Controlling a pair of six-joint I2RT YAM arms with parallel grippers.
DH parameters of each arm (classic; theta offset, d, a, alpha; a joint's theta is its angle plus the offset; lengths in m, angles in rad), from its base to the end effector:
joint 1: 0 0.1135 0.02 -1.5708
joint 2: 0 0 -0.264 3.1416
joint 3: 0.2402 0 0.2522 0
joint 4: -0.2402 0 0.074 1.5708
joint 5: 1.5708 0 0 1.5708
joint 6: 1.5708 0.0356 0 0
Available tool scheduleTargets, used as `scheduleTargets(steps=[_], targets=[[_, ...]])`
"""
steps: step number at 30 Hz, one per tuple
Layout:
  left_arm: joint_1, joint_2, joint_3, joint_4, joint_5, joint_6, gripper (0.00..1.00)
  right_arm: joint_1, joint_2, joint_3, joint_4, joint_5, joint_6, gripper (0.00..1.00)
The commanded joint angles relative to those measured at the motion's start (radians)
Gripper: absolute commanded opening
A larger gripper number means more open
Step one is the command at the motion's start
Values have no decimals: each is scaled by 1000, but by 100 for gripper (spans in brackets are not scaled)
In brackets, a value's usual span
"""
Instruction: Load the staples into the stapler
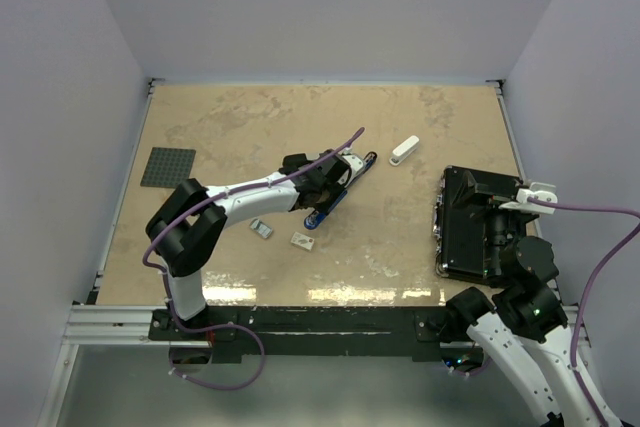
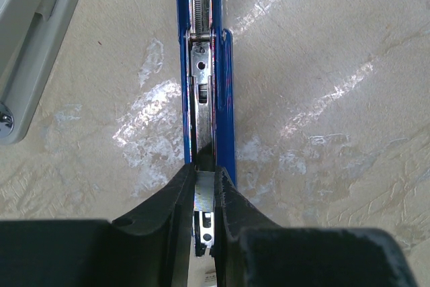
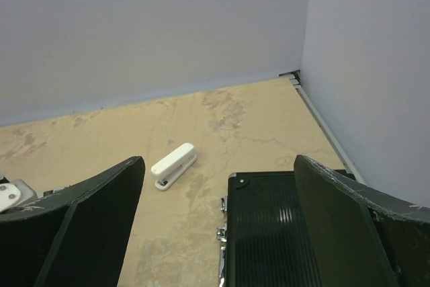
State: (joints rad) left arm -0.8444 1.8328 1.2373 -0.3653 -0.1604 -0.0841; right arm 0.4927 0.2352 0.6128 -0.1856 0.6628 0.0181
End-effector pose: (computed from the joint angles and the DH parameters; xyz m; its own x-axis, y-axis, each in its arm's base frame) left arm 0.2615 -0.2858 0.1913 -0.5993 0.5498 -0.5818 0.6291 0.7730 0.0823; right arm 0.0712 0.0134 0.3406 0.1710 0.1080 -0.9793 0.1563 0.9784 0.1352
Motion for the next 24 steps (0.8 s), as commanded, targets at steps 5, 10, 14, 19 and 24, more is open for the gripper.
scheduleTargets(steps=[5,10,14,19,24], targets=[[8,-26,-39,51,13,-8,1,4,6,-5,46,-2,-14,98],[8,-40,-52,61,7,-16,1,4,4,-7,44,-3,-14,98],[8,-47,-62,66,1,-16,2,3,3,-7,44,-5,-14,98],[10,-53,-59,62,-5,-9,2,4,3,-5,44,-6,-12,98],[10,-73,-38,55,-4,-6,2,4,1,-5,44,-6,-12,98]])
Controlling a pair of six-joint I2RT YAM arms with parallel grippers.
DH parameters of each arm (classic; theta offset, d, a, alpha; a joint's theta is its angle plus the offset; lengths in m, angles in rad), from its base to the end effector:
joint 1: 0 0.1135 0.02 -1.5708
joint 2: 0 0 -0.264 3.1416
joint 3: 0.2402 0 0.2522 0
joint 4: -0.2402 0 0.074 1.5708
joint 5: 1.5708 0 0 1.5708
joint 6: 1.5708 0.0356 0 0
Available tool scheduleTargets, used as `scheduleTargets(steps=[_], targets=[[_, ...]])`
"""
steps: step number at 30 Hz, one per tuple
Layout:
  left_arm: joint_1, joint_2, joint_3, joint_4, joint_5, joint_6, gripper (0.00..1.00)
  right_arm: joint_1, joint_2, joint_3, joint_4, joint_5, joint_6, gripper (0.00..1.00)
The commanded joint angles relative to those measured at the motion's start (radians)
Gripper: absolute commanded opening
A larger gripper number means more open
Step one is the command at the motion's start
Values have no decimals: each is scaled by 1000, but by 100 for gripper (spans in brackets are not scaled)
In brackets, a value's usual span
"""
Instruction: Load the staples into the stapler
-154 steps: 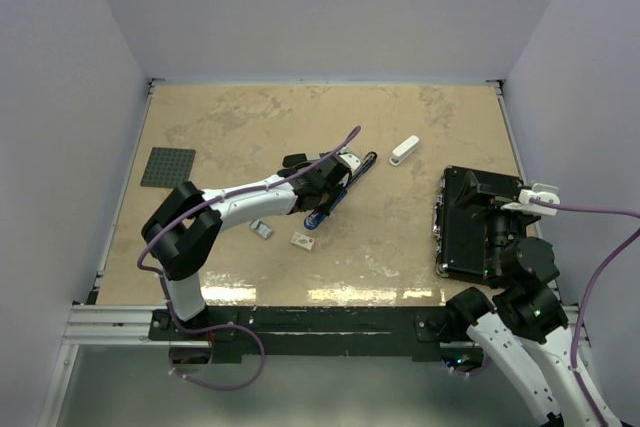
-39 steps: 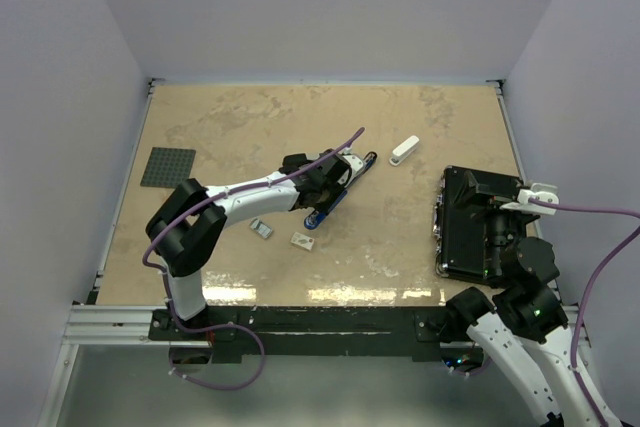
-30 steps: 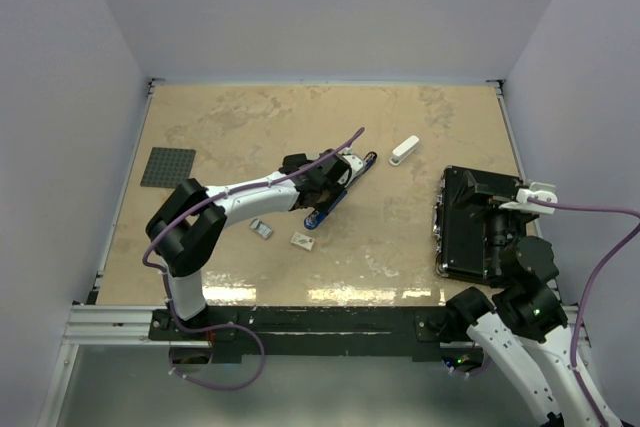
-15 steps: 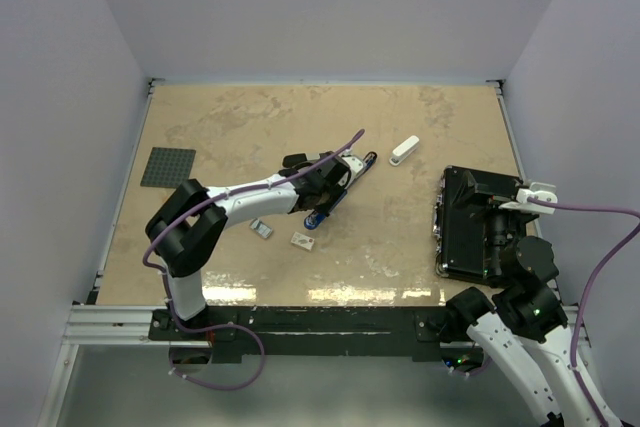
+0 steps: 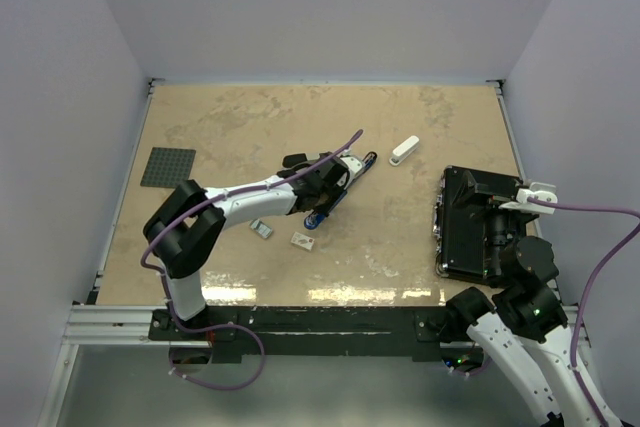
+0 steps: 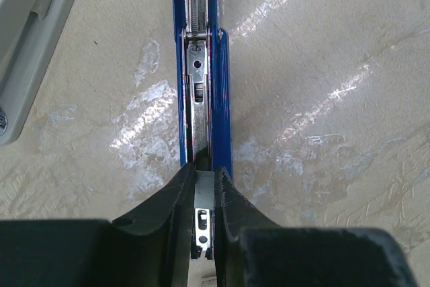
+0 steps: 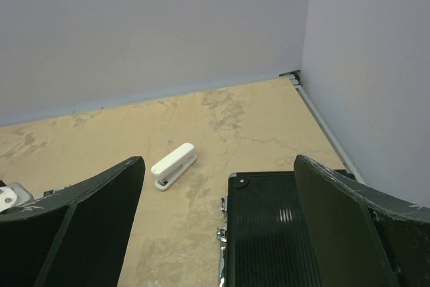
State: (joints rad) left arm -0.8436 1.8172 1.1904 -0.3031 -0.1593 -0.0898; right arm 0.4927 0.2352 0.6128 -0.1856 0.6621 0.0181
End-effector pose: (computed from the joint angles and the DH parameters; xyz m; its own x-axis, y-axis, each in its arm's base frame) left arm 0.2590 -0.2825 0.1869 -0.5912 0.5312 -0.6069 0.6240 0.7780 0.0730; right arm 0.0712 0.0134 0.3406 0.1710 0.1080 -0.9793 0.1556 0.9785 0.1351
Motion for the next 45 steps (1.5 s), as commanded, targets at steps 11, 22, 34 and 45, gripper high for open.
scheduleTargets(steps=[11,22,34,45], targets=[[15,-79,14,13,-25,22,2,3,0,-7,44,-9,-12,98],[20,-58,0,36,-8,25,1,3,0,-7,44,-7,-14,98],[20,-41,-23,53,1,25,0,3,-2,-7,44,-6,-14,98],[20,-41,-35,59,17,18,0,4,1,-7,44,-7,-14,98]])
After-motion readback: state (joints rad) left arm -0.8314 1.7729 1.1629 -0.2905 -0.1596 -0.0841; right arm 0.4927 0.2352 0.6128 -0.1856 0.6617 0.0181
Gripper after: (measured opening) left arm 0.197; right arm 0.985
